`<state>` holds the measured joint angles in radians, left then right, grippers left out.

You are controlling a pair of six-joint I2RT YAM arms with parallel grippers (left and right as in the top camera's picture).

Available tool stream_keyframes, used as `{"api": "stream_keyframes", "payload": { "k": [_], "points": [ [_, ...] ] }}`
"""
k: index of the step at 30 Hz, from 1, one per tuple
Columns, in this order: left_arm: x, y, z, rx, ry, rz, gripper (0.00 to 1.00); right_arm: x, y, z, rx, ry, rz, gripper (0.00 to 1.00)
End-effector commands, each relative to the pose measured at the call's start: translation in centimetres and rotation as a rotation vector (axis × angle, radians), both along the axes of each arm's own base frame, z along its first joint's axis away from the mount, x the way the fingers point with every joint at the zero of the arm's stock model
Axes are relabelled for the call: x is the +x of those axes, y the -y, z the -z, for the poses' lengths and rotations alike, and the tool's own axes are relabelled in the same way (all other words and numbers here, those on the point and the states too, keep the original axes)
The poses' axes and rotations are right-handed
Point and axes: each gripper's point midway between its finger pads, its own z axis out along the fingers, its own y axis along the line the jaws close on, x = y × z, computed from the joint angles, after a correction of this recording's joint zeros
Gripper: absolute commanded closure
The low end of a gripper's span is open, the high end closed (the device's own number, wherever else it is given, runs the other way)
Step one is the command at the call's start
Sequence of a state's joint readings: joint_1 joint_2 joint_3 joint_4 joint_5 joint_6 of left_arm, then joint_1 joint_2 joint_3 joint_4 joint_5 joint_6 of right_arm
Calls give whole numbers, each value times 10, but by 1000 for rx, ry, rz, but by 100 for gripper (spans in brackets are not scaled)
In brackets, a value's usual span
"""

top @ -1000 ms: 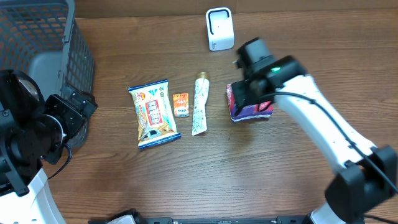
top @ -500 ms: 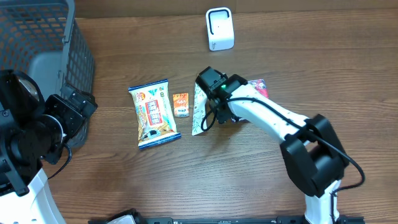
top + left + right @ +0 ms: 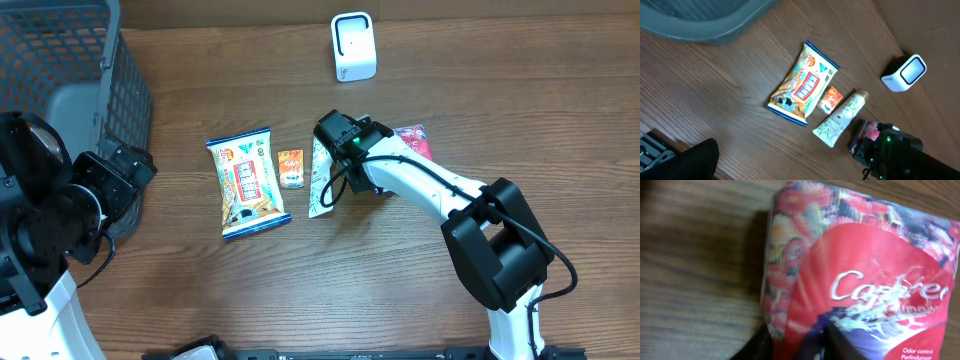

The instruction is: Scan the item barcode

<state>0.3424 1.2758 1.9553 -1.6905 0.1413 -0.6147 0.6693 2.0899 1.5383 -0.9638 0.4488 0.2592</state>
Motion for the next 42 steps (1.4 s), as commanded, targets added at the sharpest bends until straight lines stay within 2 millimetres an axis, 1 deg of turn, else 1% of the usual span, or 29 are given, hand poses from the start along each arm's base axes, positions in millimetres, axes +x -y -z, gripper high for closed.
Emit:
{"api": "stream_keyframes", "payload": {
  "k": [1,2,5,7,10,12,16,18,20,23,27,29,31,32,34,36,38,40,41,42],
  "points": [
    [-1,-1,-1,6,6,2,0,-6,7,13,-11,-20,38,90],
    [-1,-1,-1,6,6,2,0,-7,7,13,-12,-21,42,96],
    [-1,-1,-1,6,6,2,0,-7,6,9,-3,-25,61,96],
    [-1,-1,-1,7,6,2,0,-6,5,0,-2,-24,62,97],
    [-1,-1,-1,6,6,2,0,-1,0,-25,20,-9,82,96],
    [-1,-1,-1,7,6,2,0,2,-10,-46,77,-22,80,97],
    [-1,-1,-1,6,6,2,0,5,-35,-91,272,-90,71,97],
    [-1,-1,-1,7,6,2,0,2,-48,-110,405,-159,28,96],
    [-1,-1,-1,6,6,2,0,-2,-60,-127,552,-236,-15,96],
    [-1,-1,-1,7,6,2,0,-7,-66,-140,758,-354,-48,96],
    [-1,-1,-1,6,6,2,0,-14,-66,-146,999,-493,-74,96],
    [-1,-1,-1,6,6,2,0,-16,-65,-143,1098,-544,-77,96],
    [-1,-1,-1,6,6,2,0,-17,-61,-136,1160,-576,-51,96],
    [-1,-1,-1,6,6,2,0,-16,-58,-129,1206,-594,-35,96],
    [-1,-1,-1,7,6,2,0,-15,-52,-117,1243,-611,1,96],
    [-1,-1,-1,6,6,2,0,-11,-38,-99,1241,-607,66,96],
    [-1,-1,-1,7,6,2,0,-6,-25,-88,1246,-591,103,96],
    [-1,-1,-1,6,6,2,0,1,-4,-75,1209,-570,184,96],
    [-1,-1,-1,6,6,2,1,5,9,-68,1172,-551,225,96],
    [-1,-1,-1,6,6,2,0,9,26,-58,1109,-525,285,96]
  ]
}}
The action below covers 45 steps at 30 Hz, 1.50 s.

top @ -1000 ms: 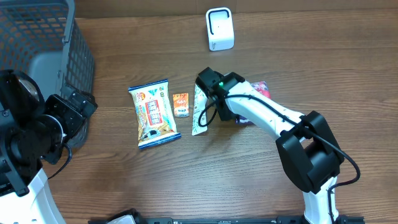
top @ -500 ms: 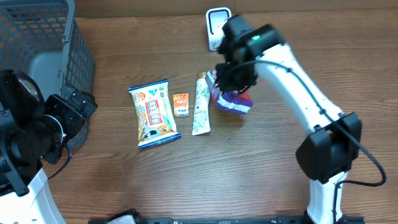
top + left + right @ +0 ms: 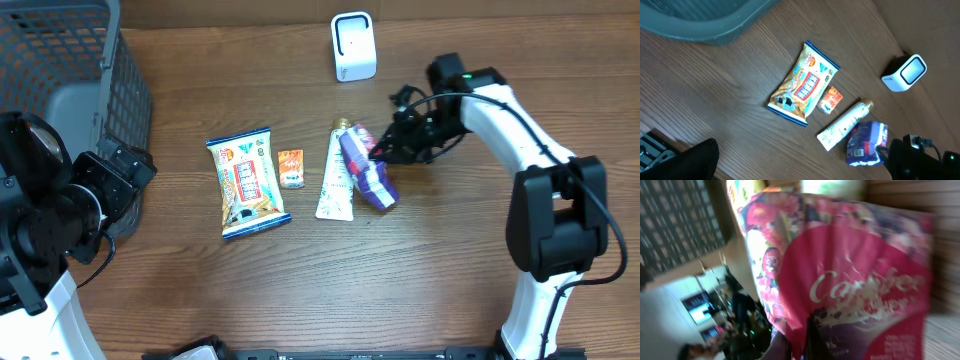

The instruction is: Scan the item barcode

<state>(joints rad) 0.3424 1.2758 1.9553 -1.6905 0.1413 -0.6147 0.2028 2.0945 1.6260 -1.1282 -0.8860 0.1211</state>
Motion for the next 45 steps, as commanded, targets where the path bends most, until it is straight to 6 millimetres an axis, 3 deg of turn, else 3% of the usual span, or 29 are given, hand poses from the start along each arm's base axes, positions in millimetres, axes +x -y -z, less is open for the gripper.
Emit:
{"api": "stream_keyframes", "payload": {
  "k": [1,2,3,4,5,8,12,16,20,24,28,31,34,38,41,45],
  "points": [
    [-1,-1,-1,7,6,2,0,17,56,21,-188,-27,147,96],
    [-1,-1,-1,6,6,2,0,20,72,28,-253,-31,178,95],
    [-1,-1,-1,7,6,2,0,24,103,39,-370,-32,223,81],
    [-1,-1,-1,6,6,2,0,24,117,42,-418,-36,240,72],
    [-1,-1,-1,6,6,2,0,24,130,46,-459,-42,258,69],
    [-1,-1,-1,6,6,2,0,22,157,44,-523,-70,295,58],
    [-1,-1,-1,6,6,2,0,23,181,25,-582,-83,324,51],
    [-1,-1,-1,6,6,2,0,27,178,-10,-573,-57,302,50],
    [-1,-1,-1,7,6,2,0,23,144,-36,-505,10,168,51],
    [-1,-1,-1,6,6,2,0,17,117,-28,-556,53,63,56],
    [-1,-1,-1,6,6,2,0,11,97,-6,-630,57,34,57],
    [-1,-1,-1,6,6,2,0,10,85,11,-645,57,42,63],
    [-1,-1,-1,6,6,2,0,13,86,26,-686,62,81,71],
    [-1,-1,-1,6,6,2,0,20,106,43,-805,80,149,75],
    [-1,-1,-1,6,6,2,0,27,127,43,-920,115,172,74],
    [-1,-1,-1,7,6,2,0,31,148,27,-1020,128,198,71]
  ]
}}
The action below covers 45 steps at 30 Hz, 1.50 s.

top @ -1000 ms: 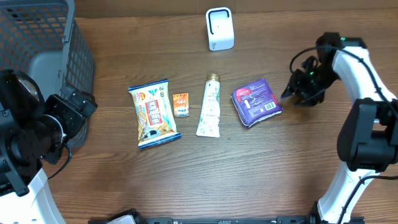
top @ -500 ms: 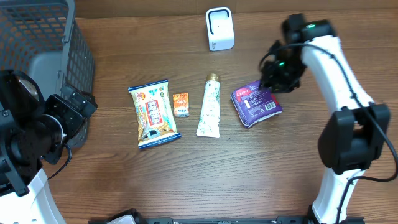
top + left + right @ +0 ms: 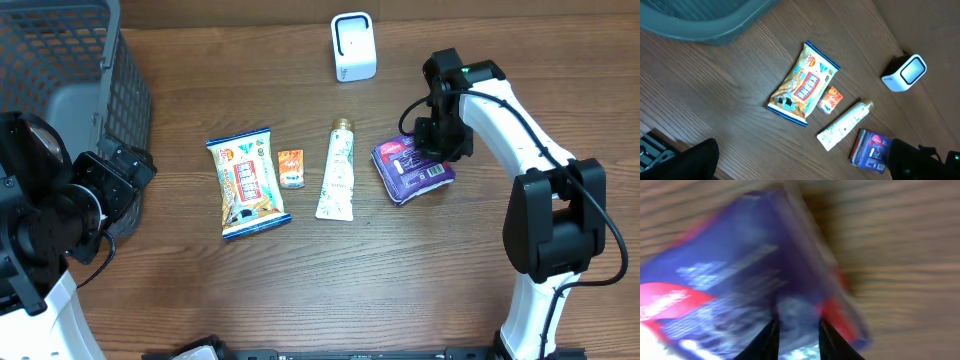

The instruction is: Scan the item barcode

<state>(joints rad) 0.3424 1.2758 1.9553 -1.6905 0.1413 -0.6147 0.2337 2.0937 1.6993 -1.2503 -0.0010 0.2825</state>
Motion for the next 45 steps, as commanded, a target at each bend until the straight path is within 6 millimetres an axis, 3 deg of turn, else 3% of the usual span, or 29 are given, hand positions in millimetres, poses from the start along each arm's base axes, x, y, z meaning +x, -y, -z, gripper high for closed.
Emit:
{"api": "stream_keyframes", "payload": {
  "k": [1,5,9,11,16,19,22,26,32,36,40,45],
  "points": [
    [-1,-1,-1,6,6,2,0,14,31,-25,-139,69,50,71],
    [-1,-1,-1,6,6,2,0,14,21,-46,-93,67,46,70],
    [-1,-1,-1,7,6,2,0,12,-23,-50,135,49,-48,71],
    [-1,-1,-1,6,6,2,0,10,-47,-50,259,43,-114,76],
    [-1,-1,-1,7,6,2,0,-2,-57,-32,264,10,-137,80],
    [-1,-1,-1,7,6,2,0,-11,-51,-12,216,-21,-125,83],
    [-1,-1,-1,7,6,2,0,-14,-27,7,74,-25,-45,84],
    [-1,-1,-1,7,6,2,0,-12,-6,9,-11,-13,0,85],
    [-1,-1,-1,6,6,2,0,3,9,-24,-21,30,38,78],
    [-1,-1,-1,6,6,2,0,11,17,-59,-23,58,49,61],
    [-1,-1,-1,6,6,2,0,5,1,-81,57,42,-58,46],
    [-1,-1,-1,6,6,2,0,-12,-29,-74,88,-3,-167,39]
  ]
}}
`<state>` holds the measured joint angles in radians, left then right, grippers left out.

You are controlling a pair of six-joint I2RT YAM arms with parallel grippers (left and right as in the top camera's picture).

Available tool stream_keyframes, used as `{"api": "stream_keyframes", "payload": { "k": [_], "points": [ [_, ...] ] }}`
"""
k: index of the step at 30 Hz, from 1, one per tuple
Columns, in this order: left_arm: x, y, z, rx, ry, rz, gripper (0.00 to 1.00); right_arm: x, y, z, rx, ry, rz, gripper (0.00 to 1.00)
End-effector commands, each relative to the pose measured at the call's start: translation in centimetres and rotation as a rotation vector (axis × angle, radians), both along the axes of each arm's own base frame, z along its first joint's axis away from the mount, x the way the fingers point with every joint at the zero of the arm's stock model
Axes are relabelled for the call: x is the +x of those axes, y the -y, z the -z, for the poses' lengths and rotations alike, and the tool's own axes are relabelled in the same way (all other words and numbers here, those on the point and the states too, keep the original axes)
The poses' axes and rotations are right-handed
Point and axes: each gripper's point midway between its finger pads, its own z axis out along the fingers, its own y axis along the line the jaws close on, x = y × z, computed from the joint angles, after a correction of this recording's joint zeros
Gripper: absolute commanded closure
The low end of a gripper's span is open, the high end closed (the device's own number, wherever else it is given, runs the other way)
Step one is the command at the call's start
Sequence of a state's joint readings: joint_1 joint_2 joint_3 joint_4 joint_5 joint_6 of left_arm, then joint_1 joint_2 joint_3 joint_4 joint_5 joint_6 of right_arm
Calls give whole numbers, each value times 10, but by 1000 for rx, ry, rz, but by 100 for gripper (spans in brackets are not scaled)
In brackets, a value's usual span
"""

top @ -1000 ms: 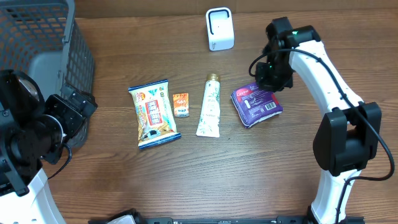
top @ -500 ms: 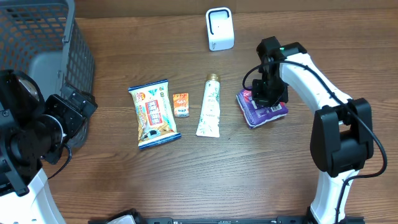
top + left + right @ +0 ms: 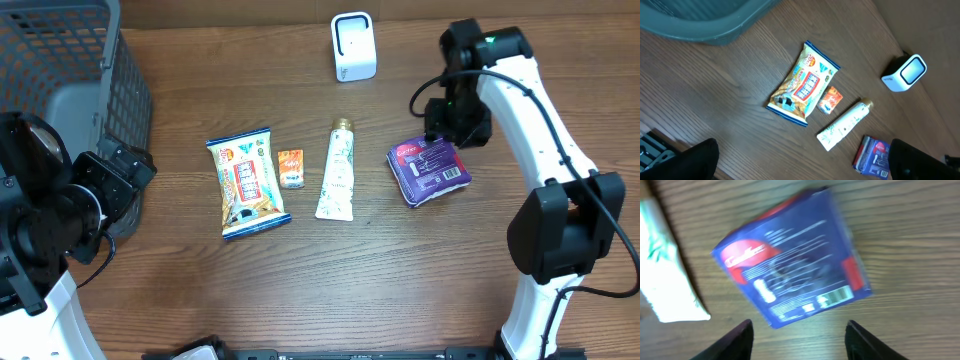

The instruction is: Scan the item barcode

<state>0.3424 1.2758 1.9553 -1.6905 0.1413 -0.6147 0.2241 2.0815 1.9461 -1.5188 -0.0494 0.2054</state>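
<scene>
The purple pad pack (image 3: pixel 428 170) lies flat on the table to the right of the tube, printed back up. Its barcode (image 3: pixel 835 297) shows in the right wrist view. My right gripper (image 3: pixel 455 122) hovers just above the pack's far edge, open, with nothing between its fingers (image 3: pixel 742 340). The white scanner (image 3: pixel 353 46) stands at the back centre and also shows in the left wrist view (image 3: pixel 904 73). My left gripper (image 3: pixel 800 167) is open and empty, raised at the far left by the basket (image 3: pixel 122 172).
A grey wire basket (image 3: pixel 60 60) fills the back left corner. In a row left of the pack lie a white tube (image 3: pixel 338 172), a small orange sachet (image 3: pixel 290 168) and a snack bag (image 3: pixel 246 184).
My right gripper was shut on the pack, low on the table. Now it is open and higher, and the pack lies free slightly further right. The left arm has not moved.
My right gripper first gripped the pack, lying red face up beside the tube. Then it held the pack lifted and tilted over the tube. Then the pack was down with its purple back up, right of the tube. Now it is let go.
</scene>
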Motion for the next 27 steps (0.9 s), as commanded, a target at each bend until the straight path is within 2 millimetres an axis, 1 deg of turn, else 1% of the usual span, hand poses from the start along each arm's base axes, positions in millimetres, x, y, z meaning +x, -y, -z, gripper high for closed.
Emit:
{"api": "stream_keyframes", "payload": {
  "k": [1,3,4,6,8,12,15,18,20,23,27],
  "points": [
    [-1,-1,-1,7,6,2,0,-8,-31,-3,34,19,-120,37],
    [-1,-1,-1,6,6,2,0,-7,-43,3,16,40,-153,33],
    [-1,-1,-1,6,6,2,0,-5,-48,7,-10,60,-151,29],
    [-1,-1,-1,6,6,2,0,0,-52,16,-77,100,-123,28],
    [-1,-1,-1,6,6,2,0,3,-52,26,-174,142,-108,26],
    [-1,-1,-1,7,6,2,0,3,-48,39,-350,218,-120,21],
    [-1,-1,-1,7,6,2,0,-3,-54,46,-438,260,-151,20],
    [-1,-1,-1,6,6,2,0,-9,-64,51,-480,297,-183,21],
    [-1,-1,-1,7,6,2,0,-10,-66,53,-517,326,-193,21],
    [-1,-1,-1,7,6,2,0,-11,-61,56,-580,361,-187,25],
    [-1,-1,-1,7,6,2,0,-15,-56,72,-584,354,-185,32]
  ]
}}
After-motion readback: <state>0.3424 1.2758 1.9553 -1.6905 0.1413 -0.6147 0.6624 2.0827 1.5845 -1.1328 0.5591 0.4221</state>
